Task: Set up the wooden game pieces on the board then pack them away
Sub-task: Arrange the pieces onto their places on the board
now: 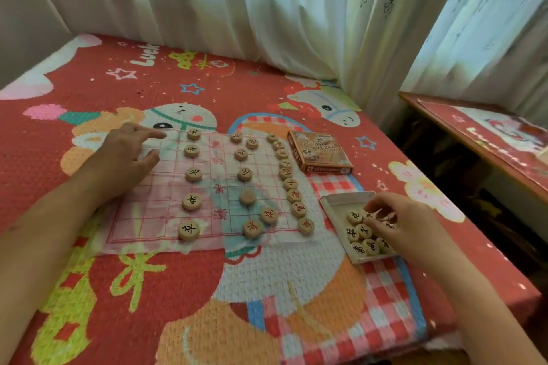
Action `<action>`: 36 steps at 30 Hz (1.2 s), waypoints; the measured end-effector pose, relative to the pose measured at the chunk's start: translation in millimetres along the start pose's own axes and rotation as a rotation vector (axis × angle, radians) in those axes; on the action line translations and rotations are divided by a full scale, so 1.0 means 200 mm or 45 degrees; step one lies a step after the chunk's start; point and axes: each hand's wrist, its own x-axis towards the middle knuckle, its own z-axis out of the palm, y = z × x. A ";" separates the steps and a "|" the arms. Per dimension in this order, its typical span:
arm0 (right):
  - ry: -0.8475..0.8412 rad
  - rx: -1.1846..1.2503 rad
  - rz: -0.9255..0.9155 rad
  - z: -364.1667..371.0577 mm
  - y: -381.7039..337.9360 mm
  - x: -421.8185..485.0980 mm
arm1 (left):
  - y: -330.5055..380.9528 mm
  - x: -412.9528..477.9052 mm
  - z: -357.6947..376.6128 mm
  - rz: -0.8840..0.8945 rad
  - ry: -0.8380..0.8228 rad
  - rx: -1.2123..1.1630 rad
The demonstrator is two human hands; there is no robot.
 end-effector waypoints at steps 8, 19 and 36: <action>-0.073 0.001 -0.043 0.10 -0.02 0.13 | -0.02 0.00 -0.01 -0.020 0.014 -0.049; -0.158 -0.032 0.107 0.03 0.04 0.12 | -0.01 -0.02 -0.02 -0.054 0.031 -0.074; -0.237 0.290 -0.880 0.41 -1.17 0.18 | 0.00 -0.03 -0.03 -0.236 0.004 0.135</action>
